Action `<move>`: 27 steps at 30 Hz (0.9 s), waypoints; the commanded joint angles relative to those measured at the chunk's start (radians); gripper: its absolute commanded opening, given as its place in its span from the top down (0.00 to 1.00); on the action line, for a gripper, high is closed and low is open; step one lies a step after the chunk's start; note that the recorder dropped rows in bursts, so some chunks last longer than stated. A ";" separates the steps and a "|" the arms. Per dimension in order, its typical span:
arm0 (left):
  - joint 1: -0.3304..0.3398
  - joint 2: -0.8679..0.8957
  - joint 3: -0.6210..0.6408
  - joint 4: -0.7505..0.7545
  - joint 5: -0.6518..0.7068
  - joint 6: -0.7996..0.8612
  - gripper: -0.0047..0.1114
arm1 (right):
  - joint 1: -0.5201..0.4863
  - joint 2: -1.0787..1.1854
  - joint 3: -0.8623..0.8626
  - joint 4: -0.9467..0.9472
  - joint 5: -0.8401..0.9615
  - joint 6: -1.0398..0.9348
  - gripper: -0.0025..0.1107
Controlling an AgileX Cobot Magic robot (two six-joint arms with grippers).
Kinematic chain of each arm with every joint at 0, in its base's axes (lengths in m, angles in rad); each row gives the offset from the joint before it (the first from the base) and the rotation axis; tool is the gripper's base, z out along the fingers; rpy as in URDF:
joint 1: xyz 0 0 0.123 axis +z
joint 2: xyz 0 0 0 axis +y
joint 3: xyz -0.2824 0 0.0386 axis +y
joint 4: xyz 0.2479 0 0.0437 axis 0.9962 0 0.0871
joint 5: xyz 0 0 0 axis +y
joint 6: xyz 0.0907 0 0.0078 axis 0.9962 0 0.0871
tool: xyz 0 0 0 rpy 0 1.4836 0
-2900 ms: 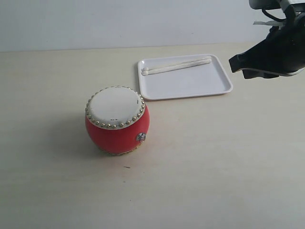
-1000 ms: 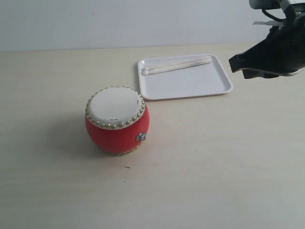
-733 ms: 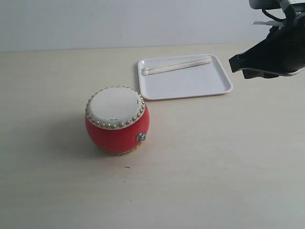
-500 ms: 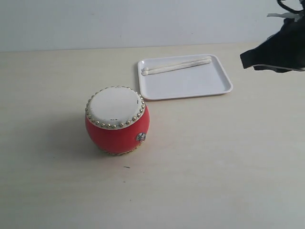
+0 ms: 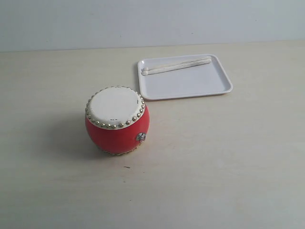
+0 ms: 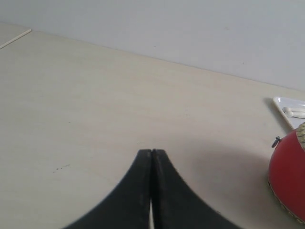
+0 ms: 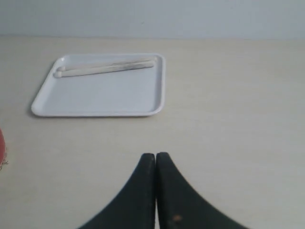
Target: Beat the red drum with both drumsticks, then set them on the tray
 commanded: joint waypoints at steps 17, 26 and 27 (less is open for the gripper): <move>0.002 -0.005 0.004 0.005 -0.004 -0.009 0.96 | -0.260 -0.635 0.228 0.012 -0.005 0.021 0.98; 0.002 -0.005 0.004 0.004 -0.004 -0.007 0.96 | -0.260 -0.643 0.244 0.062 -0.001 0.031 0.98; 0.002 -0.005 0.004 0.004 -0.004 -0.007 0.96 | -0.260 -0.643 0.251 0.060 0.000 0.049 0.98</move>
